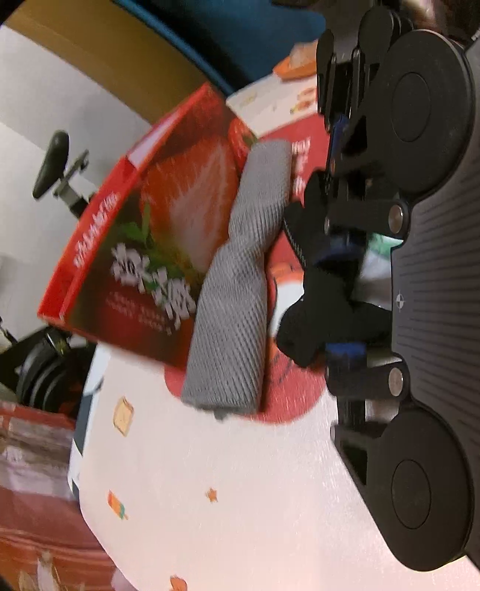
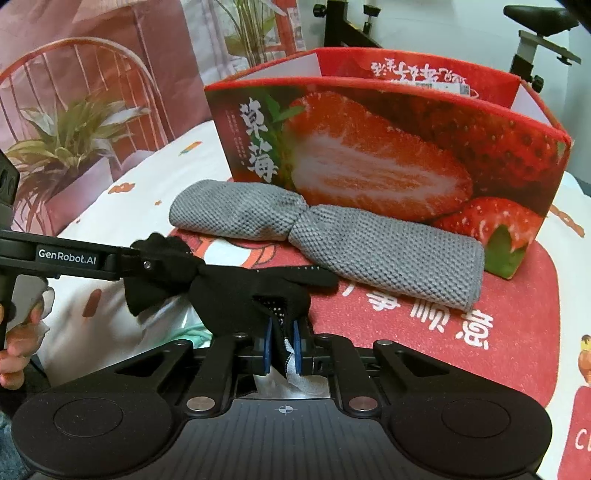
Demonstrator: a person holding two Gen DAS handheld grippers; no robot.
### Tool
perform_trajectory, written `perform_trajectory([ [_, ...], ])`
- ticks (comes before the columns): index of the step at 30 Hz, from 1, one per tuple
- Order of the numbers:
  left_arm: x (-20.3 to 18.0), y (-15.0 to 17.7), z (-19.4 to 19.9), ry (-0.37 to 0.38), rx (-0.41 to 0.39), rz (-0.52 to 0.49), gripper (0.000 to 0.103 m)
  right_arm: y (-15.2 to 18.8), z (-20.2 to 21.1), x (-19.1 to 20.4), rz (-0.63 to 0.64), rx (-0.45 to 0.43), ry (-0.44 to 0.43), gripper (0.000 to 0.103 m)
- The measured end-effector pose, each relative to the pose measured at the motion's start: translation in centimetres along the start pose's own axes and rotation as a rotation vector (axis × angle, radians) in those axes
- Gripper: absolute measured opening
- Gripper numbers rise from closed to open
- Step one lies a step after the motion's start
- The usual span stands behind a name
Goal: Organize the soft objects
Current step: 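Close the right tool on the black glove while the left tool grasps its other end, then lift the black glove with both tools over the red box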
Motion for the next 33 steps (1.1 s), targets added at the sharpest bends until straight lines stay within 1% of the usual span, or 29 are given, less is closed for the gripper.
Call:
perform_trajectory([
  [4, -1.7, -1.0, 1.3, 0.011, -0.051, -0.061, 0.033, -0.7, 1.1, -0.1, 0.001, -0.039, 0.003, 0.009],
  [9, -4.3, -2.8, 2.8, 0.031, -0.103, -0.118, 0.032, -2.1, 3.2, -0.8, -0.014, -0.105, 0.015, 0.009],
  [14, -7.0, -5.1, 4.5, 0.056, -0.156, -0.164, 0.032, -4.0, 6.3, -1.7, -0.025, -0.193, 0.029, 0.008],
  [22, -12.2, -9.9, 6.5, 0.104, -0.259, -0.245, 0.032, -8.6, 11.8, -3.6, -0.006, -0.340, 0.091, 0.008],
  [26, -14.8, -13.1, 7.1, 0.122, -0.307, -0.292, 0.032, -11.6, 14.0, -5.0, 0.022, -0.397, 0.141, 0.008],
  [29, -15.5, -15.2, 6.6, 0.107, -0.318, -0.312, 0.032, -14.2, 15.0, -5.5, 0.071, -0.427, 0.179, 0.008],
  [33, -15.4, -17.0, 4.7, 0.076, -0.291, -0.331, 0.033, -16.9, 14.4, -6.0, 0.122, -0.419, 0.205, 0.008],
])
Point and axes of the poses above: each gripper's, at about its wrist camera, not at the fingertips, and z roughly against the way its jaws point, x to its left, y to its underside, the point moved 9 cm from there along -z, roughly the way its jaws point, and after that the axes turned 1 degree about z, right-handed, at the moved point
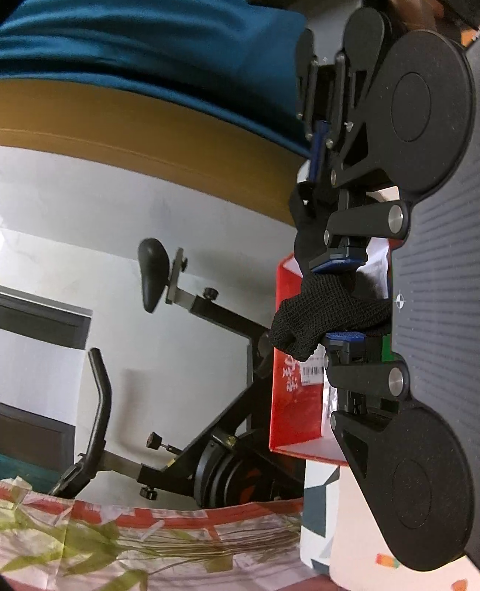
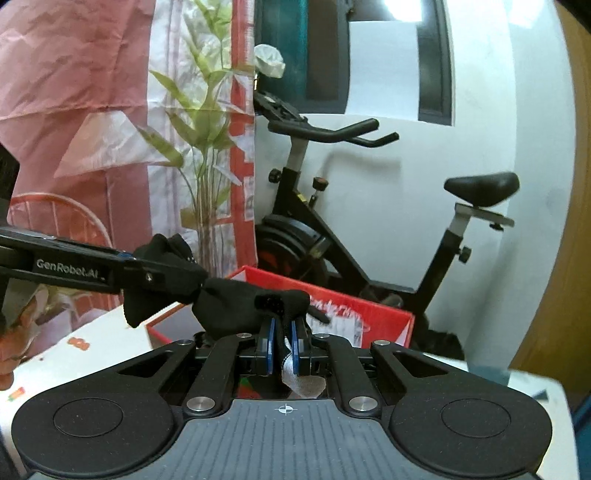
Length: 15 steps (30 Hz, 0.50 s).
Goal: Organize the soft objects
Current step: 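Lift the black glove with both tools over the red box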
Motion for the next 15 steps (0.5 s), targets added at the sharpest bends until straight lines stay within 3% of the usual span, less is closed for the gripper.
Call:
perform_trajectory([
  [6, 2.6, 0.5, -2.8, -0.039, 0.074, 0.003, 0.033, 0.0, -5.0, 0.1, 0.050, 0.074, 0.005, 0.008],
  [15, 5.4, 3.0, -7.3, -0.068, 0.191, 0.022, 0.034, 4.0, -11.2, -0.2, 0.012, 0.212, -0.005, 0.008],
])
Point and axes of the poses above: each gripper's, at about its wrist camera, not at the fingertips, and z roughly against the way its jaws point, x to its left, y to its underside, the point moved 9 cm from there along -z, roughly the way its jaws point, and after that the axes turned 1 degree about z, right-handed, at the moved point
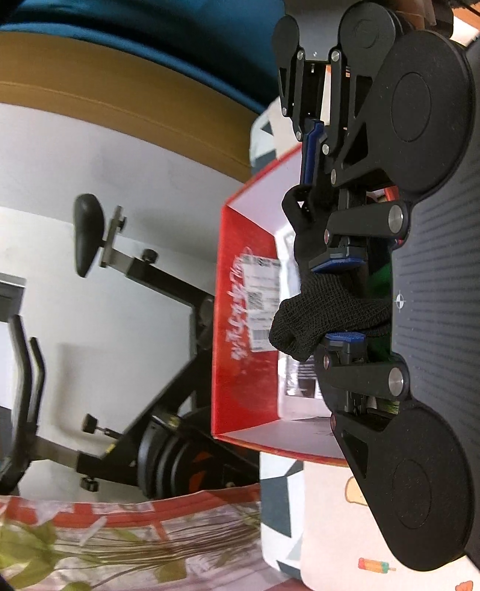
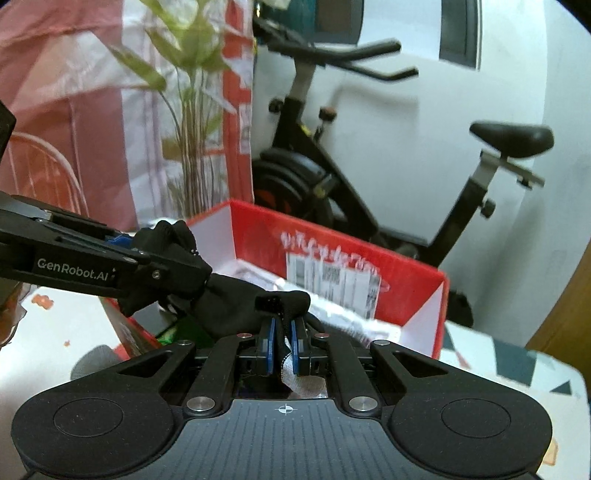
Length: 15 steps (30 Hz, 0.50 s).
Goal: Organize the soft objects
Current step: 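Lift the black glove with both tools over the red box, then lower the glove into the box and open both tools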
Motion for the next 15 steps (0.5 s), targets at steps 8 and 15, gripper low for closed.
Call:
perform_trajectory([
  [8, 1.7, 0.6, -2.1, -0.040, 0.036, -0.003, 0.044, 1.6, -3.2, -1.0, -0.064, 0.067, -0.005, 0.008],
  [15, 2.8, 0.6, -3.0, -0.088, 0.041, -0.006, 0.055, 2.3, -4.8, -1.4, -0.081, 0.116, 0.023, 0.008],
])
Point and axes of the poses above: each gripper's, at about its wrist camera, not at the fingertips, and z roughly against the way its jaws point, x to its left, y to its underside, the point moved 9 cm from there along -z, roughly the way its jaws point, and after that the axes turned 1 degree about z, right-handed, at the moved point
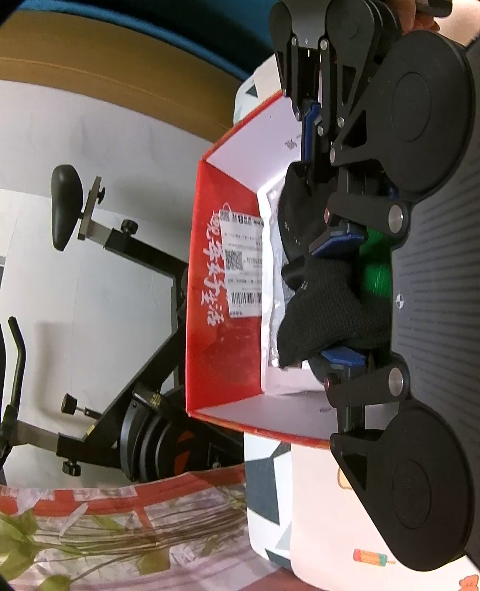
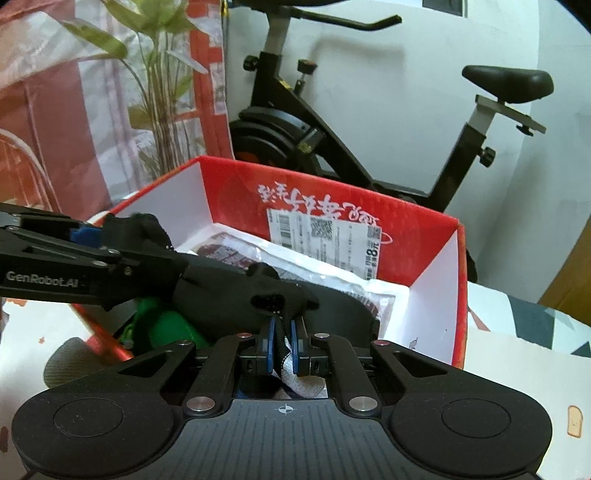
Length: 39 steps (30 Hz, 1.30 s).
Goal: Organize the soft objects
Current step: 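Lower the glove into the box and open both tools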
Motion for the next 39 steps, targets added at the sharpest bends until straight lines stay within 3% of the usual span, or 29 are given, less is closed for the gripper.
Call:
perform_trajectory([
  [9, 0.8, -0.8, 0.4, -0.057, -0.035, -0.003, 0.061, 0.1, -0.7, -1.5, -0.029, 0.035, 0.066, 0.008],
  [30, 1.5, 0.2, -1.3, -0.131, 0.052, -0.019, 0.062, 0.7, -0.6, -2.3, -0.067, 0.057, 0.086, 0.014],
  [35, 1.2, 0.0, -0.5, -0.133, 0.037, -0.023, 0.065, 0.2, 0.6, -2.8, -0.098, 0.023, 0.100, 0.024],
  [39, 0.9, -0.3, 0.4, -0.135, 0.017, -0.030, 0.071, -0.1, 1.9, -2.6, -0.107, -0.009, 0.107, 0.047],
])
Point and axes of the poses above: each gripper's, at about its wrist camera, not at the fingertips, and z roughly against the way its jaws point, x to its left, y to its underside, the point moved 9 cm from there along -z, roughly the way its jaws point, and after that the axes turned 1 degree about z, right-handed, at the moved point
